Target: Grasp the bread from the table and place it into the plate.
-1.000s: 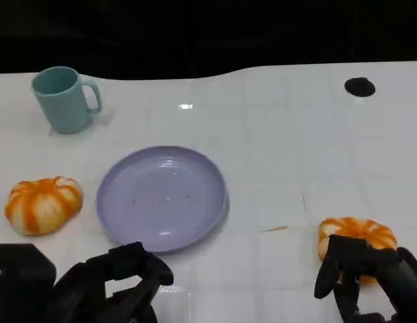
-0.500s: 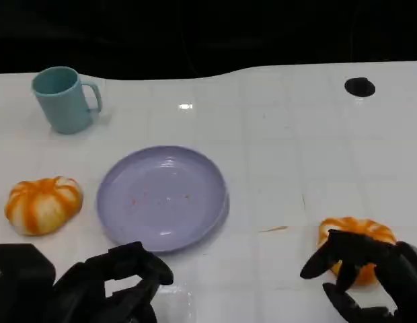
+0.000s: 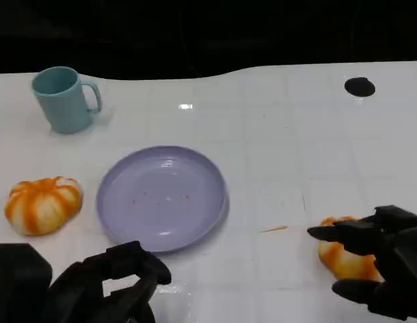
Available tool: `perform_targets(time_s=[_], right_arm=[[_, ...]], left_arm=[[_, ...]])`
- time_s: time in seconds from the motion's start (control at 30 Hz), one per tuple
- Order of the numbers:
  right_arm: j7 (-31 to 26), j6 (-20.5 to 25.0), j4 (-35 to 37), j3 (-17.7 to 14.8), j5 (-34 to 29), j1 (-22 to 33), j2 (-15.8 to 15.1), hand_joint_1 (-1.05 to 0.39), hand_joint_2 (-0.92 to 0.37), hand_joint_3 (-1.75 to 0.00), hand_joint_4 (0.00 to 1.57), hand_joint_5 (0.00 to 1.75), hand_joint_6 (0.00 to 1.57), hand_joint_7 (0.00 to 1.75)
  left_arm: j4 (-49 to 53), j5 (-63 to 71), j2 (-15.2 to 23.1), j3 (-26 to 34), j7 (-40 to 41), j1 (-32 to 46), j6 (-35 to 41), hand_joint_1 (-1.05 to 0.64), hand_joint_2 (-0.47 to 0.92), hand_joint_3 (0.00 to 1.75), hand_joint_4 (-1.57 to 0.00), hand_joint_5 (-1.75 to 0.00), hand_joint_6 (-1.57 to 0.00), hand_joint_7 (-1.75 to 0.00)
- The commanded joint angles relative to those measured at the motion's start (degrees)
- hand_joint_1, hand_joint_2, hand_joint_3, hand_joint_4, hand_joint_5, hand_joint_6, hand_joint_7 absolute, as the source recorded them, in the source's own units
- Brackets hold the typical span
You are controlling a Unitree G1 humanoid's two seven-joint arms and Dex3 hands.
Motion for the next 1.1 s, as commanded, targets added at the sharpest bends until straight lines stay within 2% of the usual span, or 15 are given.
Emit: perform_targets(time_s=[0.03, 0.2, 0.33, 0.7, 0.9, 1.1], right_arm=[[2.3, 2.6, -3.1, -0.2, -3.1, 0.3, -1.1, -0.51, -0.79, 0.0, 0.14, 0.52, 0.48, 0.02], [6.3, 5.8, -5.1, 0.8, -7.1, -0.1, -1.4, -0.57, -0.8, 0.0, 0.03, 0.55, 0.38, 0.0], [8.4, 7.1, -4.9, 1.3, -9.0, -0.8, -1.6, -0.57, -0.8, 0.0, 0.0, 0.55, 0.35, 0.0], [11.1, 9.3, 3.6, 3.5, -12.4, -6.8, -3.8, -0.58, -0.83, -0.01, 0.01, 0.53, 0.36, 0.01], [10.4, 9.9, 9.9, 5.7, -13.2, -10.3, -4.5, -0.59, -0.84, -0.01, 0.04, 0.51, 0.36, 0.01], [8.6, 10.4, 15.9, 7.5, -13.1, -13.0, -4.9, -0.58, -0.87, -0.01, 0.13, 0.39, 0.37, 0.0]], left_arm=[[0.6, 0.0, 0.7, 0.3, -0.5, -0.3, -0.5, -0.38, 0.85, 0.65, -0.7, -1.75, -0.67, -1.37], [0.5, -0.2, 0.6, 0.2, -0.4, -0.5, -0.1, -0.39, 0.84, 0.65, -0.71, -1.75, -0.67, -1.37], [0.5, 0.0, 0.3, 0.1, -0.2, -0.4, -0.4, -0.39, 0.85, 0.65, -0.7, -1.75, -0.67, -1.37], [-0.3, -0.2, 0.5, 0.2, -0.1, -0.2, 0.1, -0.4, 0.86, 0.62, -0.7, -1.75, -0.67, -1.36], [-0.5, -0.5, 0.4, 0.3, -0.1, -0.1, 0.4, -0.41, 0.86, 0.61, -0.71, -1.75, -0.67, -1.36], [-1.0, -0.6, 0.2, 0.3, 0.2, -0.1, 1.1, -0.42, 0.86, 0.6, -0.71, -1.75, -0.68, -1.36]])
